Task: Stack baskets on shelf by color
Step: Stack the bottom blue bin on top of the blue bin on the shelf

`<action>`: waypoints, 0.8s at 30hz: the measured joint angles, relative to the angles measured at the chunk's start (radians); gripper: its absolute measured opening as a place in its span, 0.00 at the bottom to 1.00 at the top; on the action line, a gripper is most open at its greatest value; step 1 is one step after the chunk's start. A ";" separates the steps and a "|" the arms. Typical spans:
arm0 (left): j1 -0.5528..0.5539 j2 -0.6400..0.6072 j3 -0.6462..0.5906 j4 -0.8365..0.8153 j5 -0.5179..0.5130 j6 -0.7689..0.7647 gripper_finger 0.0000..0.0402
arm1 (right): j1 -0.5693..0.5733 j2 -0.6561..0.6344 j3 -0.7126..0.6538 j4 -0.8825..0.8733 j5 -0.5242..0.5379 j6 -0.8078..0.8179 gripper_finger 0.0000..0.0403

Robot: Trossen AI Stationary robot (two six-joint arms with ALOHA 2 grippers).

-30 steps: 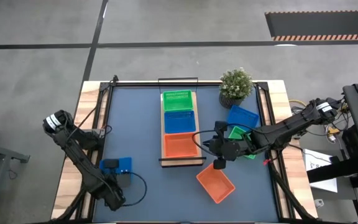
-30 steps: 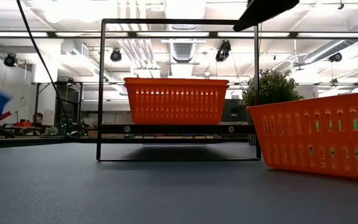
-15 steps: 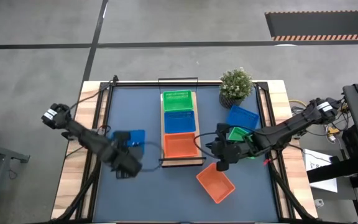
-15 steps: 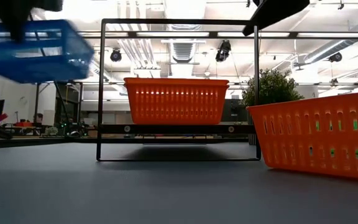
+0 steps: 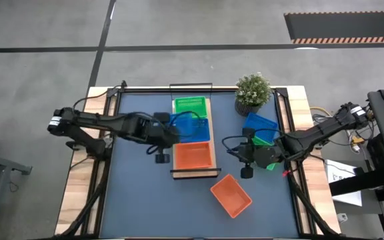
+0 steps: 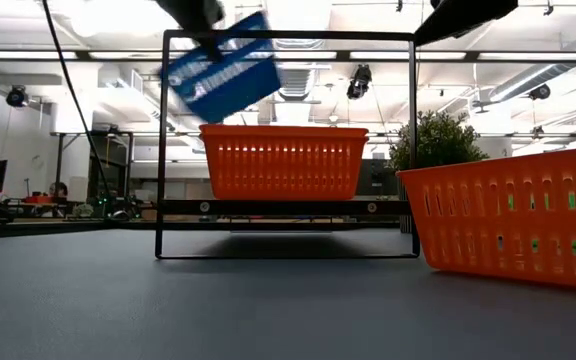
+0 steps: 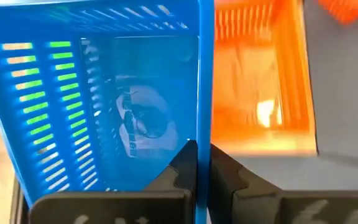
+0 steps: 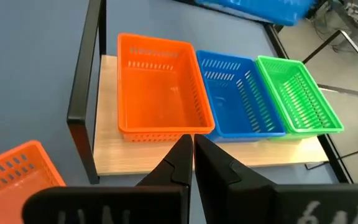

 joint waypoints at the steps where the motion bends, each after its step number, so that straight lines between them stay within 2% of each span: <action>1: 0.012 0.004 -0.003 0.054 0.000 0.036 0.00 | 0.000 -0.013 -0.008 0.002 0.000 0.000 0.02; 7: 0.051 0.072 -0.004 0.272 0.005 0.173 0.00 | 0.000 -0.066 -0.061 0.019 0.000 -0.001 0.02; 24: 0.102 0.218 -0.005 0.282 0.009 0.184 0.00 | 0.000 -0.092 -0.069 0.023 0.000 0.001 0.02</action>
